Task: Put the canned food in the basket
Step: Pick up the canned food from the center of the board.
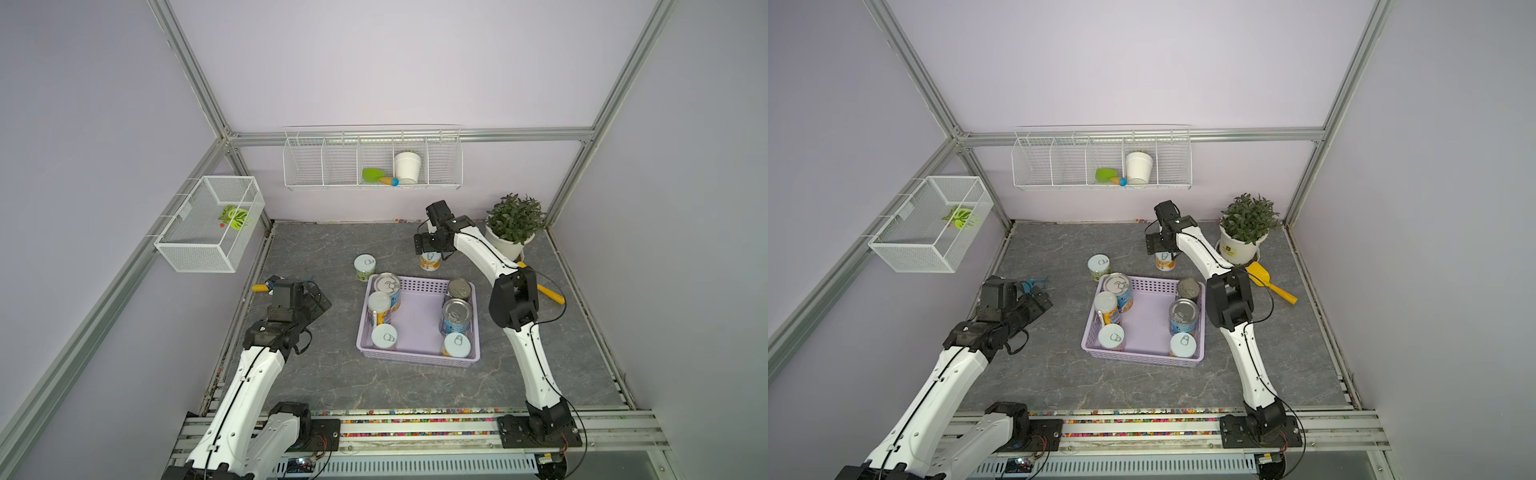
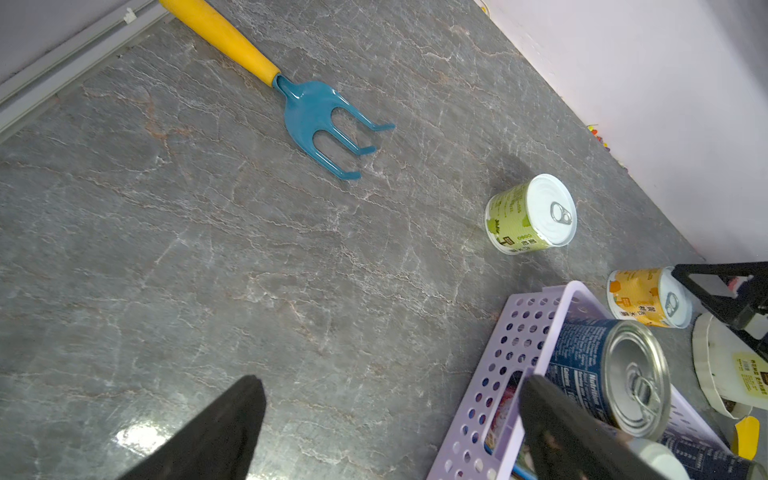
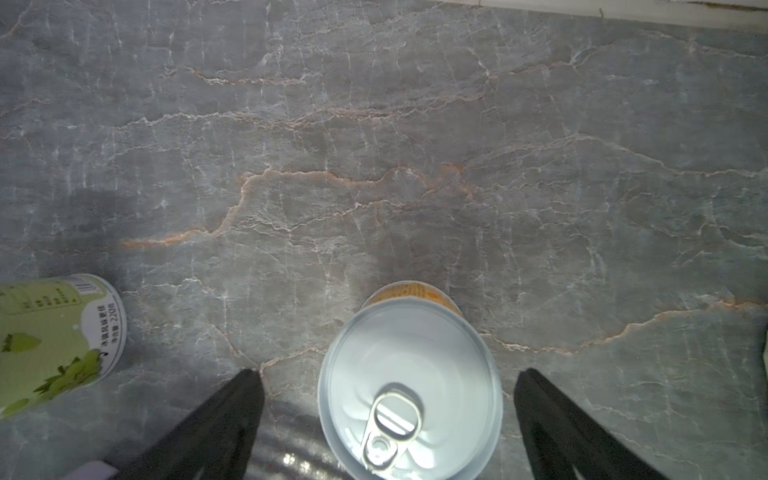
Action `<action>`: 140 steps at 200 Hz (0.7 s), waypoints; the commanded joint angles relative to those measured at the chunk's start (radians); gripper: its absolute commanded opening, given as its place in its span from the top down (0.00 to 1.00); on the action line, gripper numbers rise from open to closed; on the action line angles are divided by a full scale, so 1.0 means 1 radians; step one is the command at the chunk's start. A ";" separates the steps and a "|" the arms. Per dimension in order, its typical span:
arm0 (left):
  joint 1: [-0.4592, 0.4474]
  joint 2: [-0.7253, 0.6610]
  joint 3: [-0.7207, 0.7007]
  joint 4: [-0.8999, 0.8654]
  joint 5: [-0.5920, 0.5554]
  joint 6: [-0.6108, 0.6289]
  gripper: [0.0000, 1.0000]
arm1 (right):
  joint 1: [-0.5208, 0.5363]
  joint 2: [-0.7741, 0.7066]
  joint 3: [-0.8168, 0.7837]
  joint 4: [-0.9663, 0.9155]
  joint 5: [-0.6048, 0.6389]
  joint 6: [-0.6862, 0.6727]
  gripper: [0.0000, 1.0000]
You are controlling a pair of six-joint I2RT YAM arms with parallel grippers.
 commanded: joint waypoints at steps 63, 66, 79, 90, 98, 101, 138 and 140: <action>0.011 0.016 -0.008 0.023 0.029 0.019 0.00 | -0.002 0.061 0.019 -0.038 -0.009 0.000 0.01; 0.011 0.016 -0.009 0.023 0.029 0.019 0.00 | -0.002 0.062 0.018 -0.038 -0.009 0.000 0.01; 0.011 0.013 -0.008 0.024 0.028 0.018 0.00 | -0.002 0.066 0.018 -0.040 -0.009 0.001 0.01; 0.011 0.015 -0.008 0.024 0.030 0.019 0.00 | -0.001 0.069 0.019 -0.040 -0.006 0.003 0.01; 0.011 0.015 -0.009 0.024 0.031 0.019 0.00 | -0.001 0.072 0.019 -0.045 0.001 0.003 0.01; 0.011 0.014 -0.009 0.024 0.032 0.019 0.00 | -0.002 0.074 0.019 -0.046 0.006 0.003 0.01; 0.012 0.014 -0.011 0.026 0.033 0.018 0.00 | -0.002 0.079 0.015 -0.077 0.060 0.003 0.01; 0.012 0.015 -0.011 0.027 0.033 0.018 0.00 | -0.002 0.080 0.015 -0.078 0.060 0.003 0.01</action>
